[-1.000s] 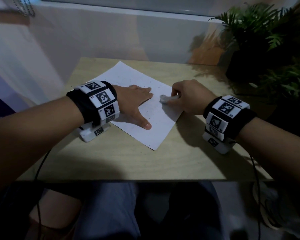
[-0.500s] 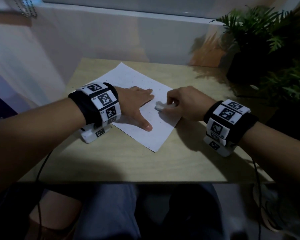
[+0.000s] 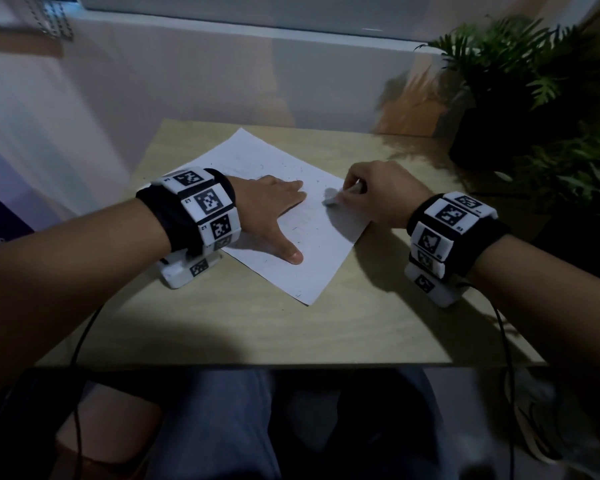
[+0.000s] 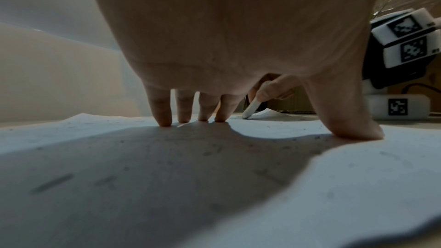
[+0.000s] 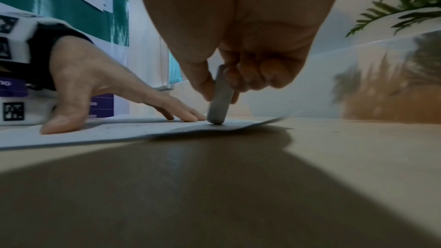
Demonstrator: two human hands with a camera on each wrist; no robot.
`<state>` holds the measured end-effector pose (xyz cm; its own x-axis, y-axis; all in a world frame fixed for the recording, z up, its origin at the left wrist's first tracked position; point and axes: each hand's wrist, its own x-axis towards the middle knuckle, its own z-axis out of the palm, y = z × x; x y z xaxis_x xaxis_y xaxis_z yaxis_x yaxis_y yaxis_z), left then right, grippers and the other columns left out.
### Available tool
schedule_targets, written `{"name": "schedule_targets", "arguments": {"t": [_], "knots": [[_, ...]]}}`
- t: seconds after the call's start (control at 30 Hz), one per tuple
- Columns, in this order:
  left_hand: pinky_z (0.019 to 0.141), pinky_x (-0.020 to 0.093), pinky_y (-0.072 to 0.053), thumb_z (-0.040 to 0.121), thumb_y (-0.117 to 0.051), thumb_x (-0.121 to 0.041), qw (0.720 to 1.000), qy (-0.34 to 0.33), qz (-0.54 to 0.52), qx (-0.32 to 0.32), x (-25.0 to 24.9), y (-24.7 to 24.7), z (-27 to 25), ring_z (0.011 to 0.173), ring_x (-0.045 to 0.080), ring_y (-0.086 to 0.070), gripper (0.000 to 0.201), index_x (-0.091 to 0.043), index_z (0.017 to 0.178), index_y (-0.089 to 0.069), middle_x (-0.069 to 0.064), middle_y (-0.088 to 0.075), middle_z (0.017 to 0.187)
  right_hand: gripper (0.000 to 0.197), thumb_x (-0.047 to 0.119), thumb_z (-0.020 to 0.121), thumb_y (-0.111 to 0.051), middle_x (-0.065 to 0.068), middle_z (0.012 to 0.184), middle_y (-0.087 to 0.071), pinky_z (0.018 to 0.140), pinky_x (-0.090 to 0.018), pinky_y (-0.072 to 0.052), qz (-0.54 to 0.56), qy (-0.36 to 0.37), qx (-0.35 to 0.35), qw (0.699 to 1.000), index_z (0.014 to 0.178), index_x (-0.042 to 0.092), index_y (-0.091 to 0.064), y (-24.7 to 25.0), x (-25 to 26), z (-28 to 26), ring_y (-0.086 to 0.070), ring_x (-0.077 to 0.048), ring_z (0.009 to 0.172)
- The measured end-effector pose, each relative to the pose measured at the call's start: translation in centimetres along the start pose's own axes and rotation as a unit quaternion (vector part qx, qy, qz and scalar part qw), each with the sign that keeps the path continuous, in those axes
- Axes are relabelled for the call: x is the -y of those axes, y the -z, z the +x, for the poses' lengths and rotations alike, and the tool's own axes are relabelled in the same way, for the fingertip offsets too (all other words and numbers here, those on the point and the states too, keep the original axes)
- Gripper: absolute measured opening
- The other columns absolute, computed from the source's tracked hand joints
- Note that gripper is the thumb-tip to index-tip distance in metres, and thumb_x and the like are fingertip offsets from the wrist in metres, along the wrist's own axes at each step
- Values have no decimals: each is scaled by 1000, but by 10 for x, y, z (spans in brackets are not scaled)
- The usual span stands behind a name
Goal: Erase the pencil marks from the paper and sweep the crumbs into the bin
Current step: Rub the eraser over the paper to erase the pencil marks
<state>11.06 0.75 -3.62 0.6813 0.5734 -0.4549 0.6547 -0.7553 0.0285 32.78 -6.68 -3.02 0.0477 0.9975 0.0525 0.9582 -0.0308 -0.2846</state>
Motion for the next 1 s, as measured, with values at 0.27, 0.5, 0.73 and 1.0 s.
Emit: {"name": "schedule_targets", "arguments": {"t": [0.27, 0.5, 0.73, 1.0], "knots": [[126, 47, -11, 69, -60, -86, 1000, -1, 4, 4, -1, 1, 0, 156, 17, 4, 128, -20, 163, -2, -6, 10, 170, 27, 47, 90, -65, 6, 88, -65, 66, -30, -43, 42, 67, 69, 994, 98, 21, -70, 1, 8, -6, -58, -15, 82], [126, 47, -10, 65, -57, -89, 1000, -3, 3, 8, 0, 1, 0, 156, 18, 5, 131, -20, 163, -1, -7, 11, 170, 30, 49, 90, -63, 4, 85, -65, 68, -33, -46, 8, 91, 54, 994, 95, 20, -70, -2, 12, -8, -59, -18, 81], [126, 46, -10, 69, -57, -88, 1000, -3, 12, 3, 0, 0, 0, 156, 17, 5, 129, -20, 162, -1, -6, 12, 170, 29, 47, 91, -63, 6, 78, -59, 62, -30, -35, -25, 40, -13, 999, 92, 19, -69, 0, 8, -1, -57, -19, 78], [126, 43, -8, 74, -58, -85, 1000, -3, 16, 6, -3, 1, -2, 156, 20, 6, 125, -19, 163, 0, -4, 12, 170, 34, 51, 89, -64, 6, 85, -65, 66, -30, -41, 24, 98, 64, 993, 99, 20, -72, 1, 20, -13, -58, -15, 80]]}}
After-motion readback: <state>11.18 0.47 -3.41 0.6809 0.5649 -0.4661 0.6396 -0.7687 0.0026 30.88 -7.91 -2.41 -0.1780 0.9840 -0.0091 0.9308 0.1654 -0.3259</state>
